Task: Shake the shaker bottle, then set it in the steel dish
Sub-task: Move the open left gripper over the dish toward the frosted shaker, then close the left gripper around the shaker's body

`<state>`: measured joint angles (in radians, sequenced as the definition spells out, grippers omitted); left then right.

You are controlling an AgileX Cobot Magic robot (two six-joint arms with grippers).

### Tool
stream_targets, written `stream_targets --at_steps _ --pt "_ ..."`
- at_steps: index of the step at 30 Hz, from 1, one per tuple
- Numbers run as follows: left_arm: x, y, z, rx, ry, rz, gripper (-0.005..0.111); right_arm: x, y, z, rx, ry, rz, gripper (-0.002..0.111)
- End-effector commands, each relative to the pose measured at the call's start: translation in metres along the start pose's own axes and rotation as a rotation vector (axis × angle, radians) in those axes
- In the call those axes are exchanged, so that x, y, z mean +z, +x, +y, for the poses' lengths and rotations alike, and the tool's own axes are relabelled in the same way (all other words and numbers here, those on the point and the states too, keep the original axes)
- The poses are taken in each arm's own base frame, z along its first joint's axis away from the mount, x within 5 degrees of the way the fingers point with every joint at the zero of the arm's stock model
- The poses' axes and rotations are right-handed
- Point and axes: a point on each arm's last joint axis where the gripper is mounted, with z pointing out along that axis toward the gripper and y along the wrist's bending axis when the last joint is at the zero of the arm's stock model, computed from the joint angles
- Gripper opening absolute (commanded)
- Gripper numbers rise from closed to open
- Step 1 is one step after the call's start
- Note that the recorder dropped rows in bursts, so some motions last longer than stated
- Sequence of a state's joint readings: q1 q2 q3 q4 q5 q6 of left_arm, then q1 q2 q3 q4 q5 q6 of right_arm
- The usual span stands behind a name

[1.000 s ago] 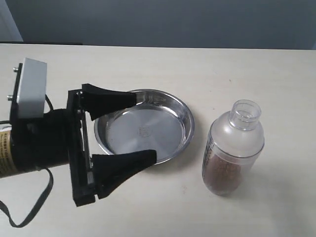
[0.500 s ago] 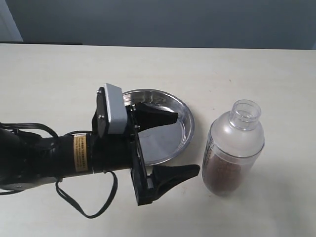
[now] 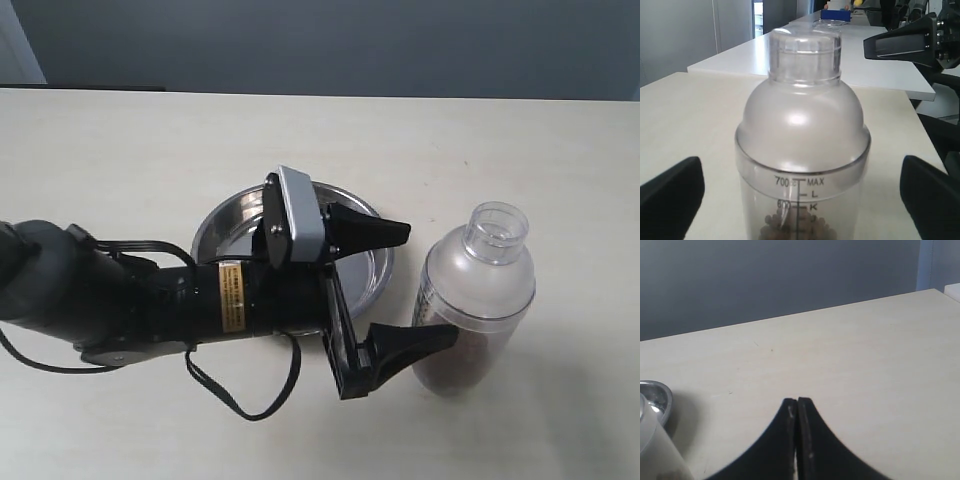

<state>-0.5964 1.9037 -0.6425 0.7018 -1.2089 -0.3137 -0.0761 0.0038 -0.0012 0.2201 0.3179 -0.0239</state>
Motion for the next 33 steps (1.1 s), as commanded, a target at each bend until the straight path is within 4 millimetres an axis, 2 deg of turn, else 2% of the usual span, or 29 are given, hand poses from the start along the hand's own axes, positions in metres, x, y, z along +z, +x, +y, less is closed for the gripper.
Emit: stream_targets --at_steps 1,16,33 --pt "0.012 0.001 -0.002 0.001 0.021 -0.019 0.105 0.000 -0.001 0.000 -0.002 0.004 -0.013 -0.001" --pt "0.036 0.005 0.002 0.005 0.030 -0.042 0.105 0.000 -0.001 0.000 -0.002 0.004 -0.013 -0.001" --pt "0.053 -0.006 0.004 0.030 0.081 -0.084 0.105 0.000 -0.001 0.000 -0.002 0.004 -0.013 -0.001"
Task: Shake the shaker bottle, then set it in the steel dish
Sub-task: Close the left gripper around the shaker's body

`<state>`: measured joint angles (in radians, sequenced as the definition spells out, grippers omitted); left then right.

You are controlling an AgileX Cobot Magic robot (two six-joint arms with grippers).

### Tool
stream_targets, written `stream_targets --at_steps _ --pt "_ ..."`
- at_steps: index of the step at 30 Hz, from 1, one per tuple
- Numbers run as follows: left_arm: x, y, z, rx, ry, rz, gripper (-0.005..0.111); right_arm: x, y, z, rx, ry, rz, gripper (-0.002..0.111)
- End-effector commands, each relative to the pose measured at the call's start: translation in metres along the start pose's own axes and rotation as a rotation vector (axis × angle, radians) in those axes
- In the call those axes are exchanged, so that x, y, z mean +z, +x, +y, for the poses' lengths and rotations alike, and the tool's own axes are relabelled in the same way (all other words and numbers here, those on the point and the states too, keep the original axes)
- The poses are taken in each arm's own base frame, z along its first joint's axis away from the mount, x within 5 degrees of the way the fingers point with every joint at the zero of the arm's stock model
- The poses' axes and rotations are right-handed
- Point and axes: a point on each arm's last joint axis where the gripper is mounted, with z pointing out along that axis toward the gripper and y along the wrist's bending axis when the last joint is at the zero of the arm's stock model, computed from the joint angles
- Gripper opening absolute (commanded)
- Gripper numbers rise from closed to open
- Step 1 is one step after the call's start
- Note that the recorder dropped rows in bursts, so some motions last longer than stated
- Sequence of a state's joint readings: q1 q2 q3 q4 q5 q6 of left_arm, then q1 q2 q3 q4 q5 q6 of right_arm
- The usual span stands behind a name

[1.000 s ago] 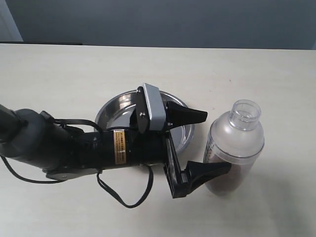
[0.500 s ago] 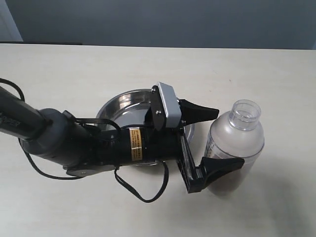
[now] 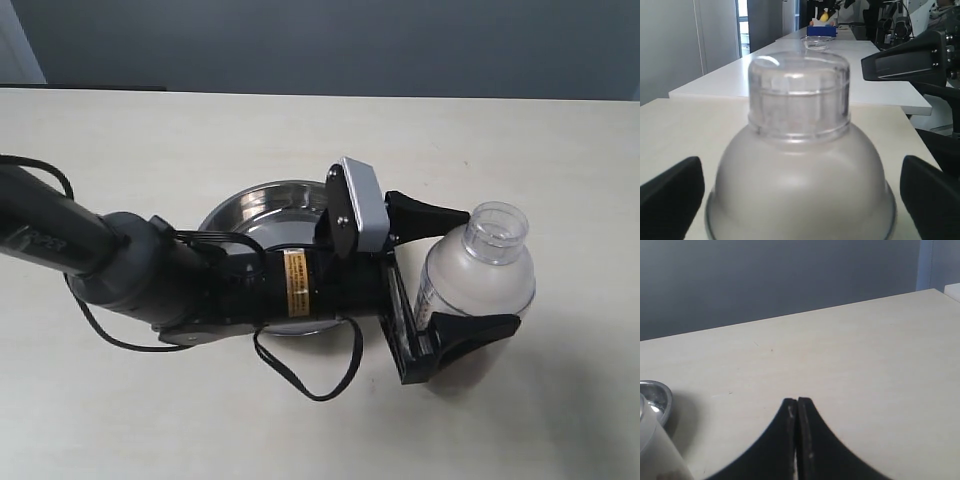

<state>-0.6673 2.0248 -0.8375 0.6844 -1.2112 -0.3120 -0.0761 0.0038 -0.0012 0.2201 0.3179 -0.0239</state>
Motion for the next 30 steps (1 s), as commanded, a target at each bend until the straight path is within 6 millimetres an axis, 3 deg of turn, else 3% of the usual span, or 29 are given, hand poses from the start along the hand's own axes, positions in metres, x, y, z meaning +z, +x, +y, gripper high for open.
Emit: stream_targets --at_steps 1,11,21,26,27,28,29,30 --pt "0.006 -0.005 -0.001 -0.013 0.018 -0.028 0.105 0.000 -0.001 0.000 -0.002 0.004 -0.013 -0.001" --pt "0.030 0.010 -0.007 -0.040 0.059 -0.024 0.105 0.000 -0.001 0.000 -0.002 0.004 -0.013 -0.001" --pt "0.033 0.028 -0.003 -0.055 0.024 -0.001 0.105 0.000 -0.001 0.000 -0.002 0.004 -0.013 -0.001" --pt "0.033 0.028 0.000 -0.061 -0.009 -0.010 0.102 0.000 -0.001 0.000 -0.002 0.004 -0.013 -0.001" --pt "0.033 0.028 0.001 -0.072 -0.019 -0.013 0.097 0.000 -0.001 0.000 -0.002 0.004 -0.013 -0.001" --pt "0.033 0.027 0.003 -0.079 -0.033 -0.018 0.083 0.000 -0.001 0.000 -0.002 0.004 -0.013 -0.001" --pt "0.033 0.027 0.003 -0.079 -0.033 -0.018 0.061 0.000 -0.001 0.000 -0.002 0.004 -0.013 -0.001" --pt "0.033 0.028 0.002 -0.075 -0.023 -0.015 0.028 0.000 -0.001 0.000 -0.002 0.004 -0.013 -0.001"
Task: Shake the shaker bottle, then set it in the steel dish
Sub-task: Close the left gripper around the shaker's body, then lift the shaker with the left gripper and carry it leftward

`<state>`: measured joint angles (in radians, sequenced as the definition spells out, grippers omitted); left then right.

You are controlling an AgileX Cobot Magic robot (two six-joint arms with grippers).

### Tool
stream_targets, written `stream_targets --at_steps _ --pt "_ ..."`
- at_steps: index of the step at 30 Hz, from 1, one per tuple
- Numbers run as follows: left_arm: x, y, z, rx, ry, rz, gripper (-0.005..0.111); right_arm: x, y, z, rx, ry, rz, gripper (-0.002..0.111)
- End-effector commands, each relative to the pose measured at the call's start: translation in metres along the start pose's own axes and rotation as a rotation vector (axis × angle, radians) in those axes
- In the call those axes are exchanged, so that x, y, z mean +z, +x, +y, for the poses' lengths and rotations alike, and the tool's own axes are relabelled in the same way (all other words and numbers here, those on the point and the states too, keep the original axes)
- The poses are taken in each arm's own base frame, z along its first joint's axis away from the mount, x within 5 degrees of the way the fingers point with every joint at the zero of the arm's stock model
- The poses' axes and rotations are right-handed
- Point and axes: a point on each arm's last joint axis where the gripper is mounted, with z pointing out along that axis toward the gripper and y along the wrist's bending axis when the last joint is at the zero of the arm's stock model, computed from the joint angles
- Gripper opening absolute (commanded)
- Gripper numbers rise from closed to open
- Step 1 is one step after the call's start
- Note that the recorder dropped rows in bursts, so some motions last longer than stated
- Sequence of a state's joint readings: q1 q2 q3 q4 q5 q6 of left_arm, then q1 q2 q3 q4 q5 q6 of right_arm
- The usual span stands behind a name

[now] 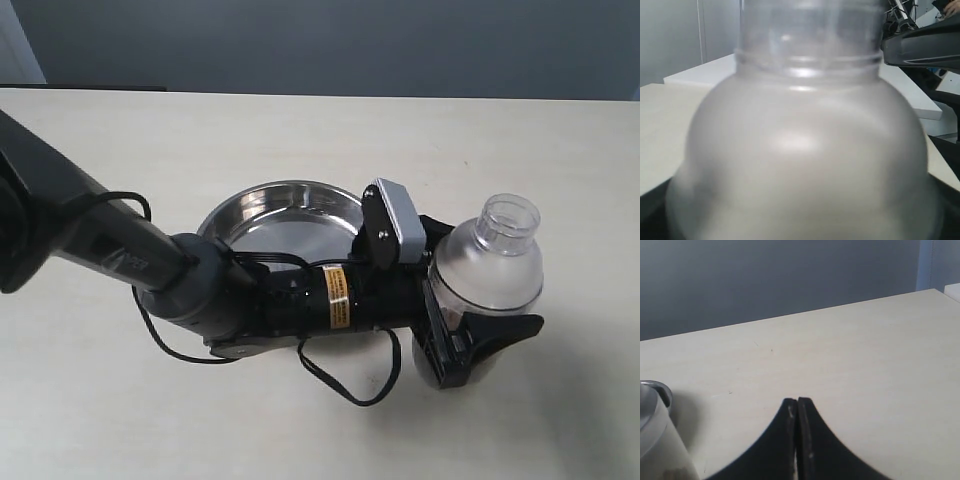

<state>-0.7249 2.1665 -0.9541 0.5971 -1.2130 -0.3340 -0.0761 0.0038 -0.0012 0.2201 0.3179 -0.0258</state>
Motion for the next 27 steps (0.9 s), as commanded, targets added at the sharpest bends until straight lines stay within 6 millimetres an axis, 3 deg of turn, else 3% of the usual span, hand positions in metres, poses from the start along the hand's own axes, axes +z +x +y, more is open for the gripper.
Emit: stream_targets --at_steps 1,8,12,18,27 --pt "0.001 0.000 -0.002 0.010 0.006 -0.008 0.002 0.000 -0.001 0.000 0.000 0.004 -0.013 -0.001" --pt "0.001 -0.001 0.000 -0.014 -0.015 -0.015 0.000 0.000 -0.001 0.000 0.000 0.004 -0.013 -0.001" --pt "0.001 -0.011 0.000 -0.012 -0.021 -0.040 0.000 0.000 -0.001 0.000 0.000 0.004 -0.013 -0.001" --pt "-0.006 -0.056 -0.002 0.047 -0.046 -0.125 0.000 0.000 -0.001 0.000 0.000 0.004 -0.013 -0.001" --pt "-0.042 -0.113 0.002 0.090 -0.292 0.008 0.000 0.000 -0.001 0.000 0.000 0.004 -0.013 -0.001"
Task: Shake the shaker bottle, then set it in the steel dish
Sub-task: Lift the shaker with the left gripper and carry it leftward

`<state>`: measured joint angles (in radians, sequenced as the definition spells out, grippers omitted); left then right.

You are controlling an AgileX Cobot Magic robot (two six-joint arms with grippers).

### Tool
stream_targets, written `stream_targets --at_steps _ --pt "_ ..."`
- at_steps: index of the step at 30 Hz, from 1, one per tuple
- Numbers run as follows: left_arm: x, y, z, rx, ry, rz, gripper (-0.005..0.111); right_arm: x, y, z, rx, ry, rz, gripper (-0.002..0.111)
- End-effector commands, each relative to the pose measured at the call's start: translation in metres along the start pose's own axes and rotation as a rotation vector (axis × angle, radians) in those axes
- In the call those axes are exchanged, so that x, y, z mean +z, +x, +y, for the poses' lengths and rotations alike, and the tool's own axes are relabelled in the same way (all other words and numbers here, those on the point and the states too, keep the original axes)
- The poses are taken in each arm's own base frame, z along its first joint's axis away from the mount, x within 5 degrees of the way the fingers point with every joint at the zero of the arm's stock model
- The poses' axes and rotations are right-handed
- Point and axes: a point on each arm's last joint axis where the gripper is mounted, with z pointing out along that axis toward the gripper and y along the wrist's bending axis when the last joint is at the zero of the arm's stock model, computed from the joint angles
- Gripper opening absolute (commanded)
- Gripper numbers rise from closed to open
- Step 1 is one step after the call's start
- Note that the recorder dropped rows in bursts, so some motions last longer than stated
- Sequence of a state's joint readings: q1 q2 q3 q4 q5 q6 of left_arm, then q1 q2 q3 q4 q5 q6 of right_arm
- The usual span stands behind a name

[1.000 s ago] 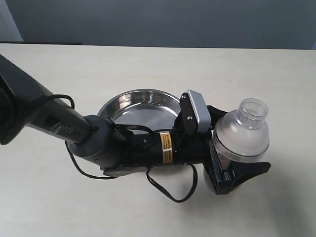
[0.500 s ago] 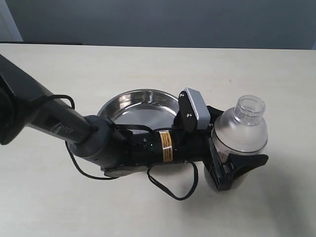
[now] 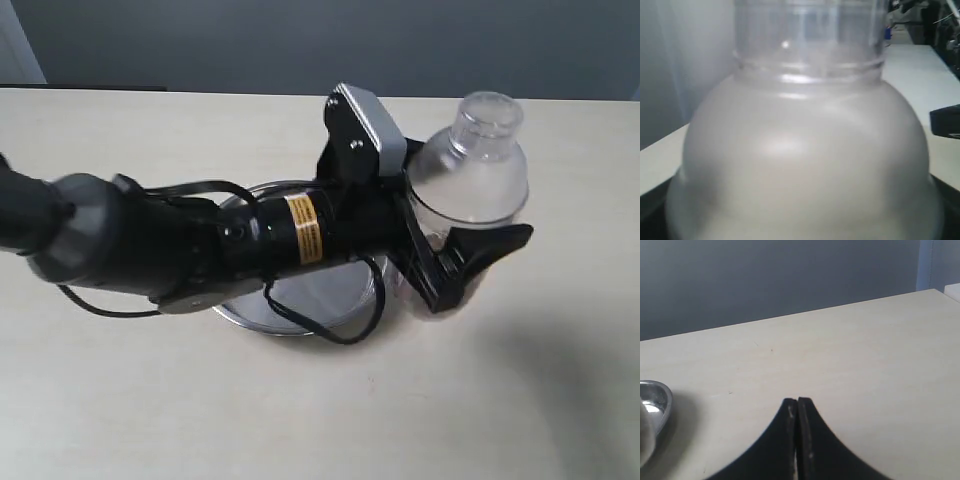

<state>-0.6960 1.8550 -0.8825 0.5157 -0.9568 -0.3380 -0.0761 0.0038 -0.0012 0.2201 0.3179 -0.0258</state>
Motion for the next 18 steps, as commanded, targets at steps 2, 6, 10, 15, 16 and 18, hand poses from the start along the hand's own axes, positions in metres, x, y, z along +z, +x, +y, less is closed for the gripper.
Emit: stream_targets --at_steps 2,6,10,15,16,18 --pt "-0.026 -0.041 0.010 0.043 -0.224 0.012 0.000 0.000 -0.001 0.000 0.000 0.004 -0.013 -0.001" --pt "-0.071 -0.077 0.016 0.132 -0.497 -0.056 0.000 0.000 -0.001 0.000 0.000 0.004 -0.013 -0.001" --pt "-0.107 -0.111 0.018 0.217 -0.700 -0.103 0.000 0.000 -0.001 0.000 0.000 0.004 -0.013 -0.001" --pt "-0.155 -0.017 0.028 -0.113 -0.996 0.338 0.000 0.000 -0.001 0.000 0.000 0.004 -0.013 -0.001" --pt "-0.159 -0.003 0.023 -0.097 -0.974 0.341 0.000 0.000 -0.001 0.000 0.000 0.004 -0.013 -0.001" --pt "-0.165 -0.008 0.016 -0.027 -0.983 0.173 0.000 0.000 -0.001 0.000 0.000 0.004 -0.013 -0.001"
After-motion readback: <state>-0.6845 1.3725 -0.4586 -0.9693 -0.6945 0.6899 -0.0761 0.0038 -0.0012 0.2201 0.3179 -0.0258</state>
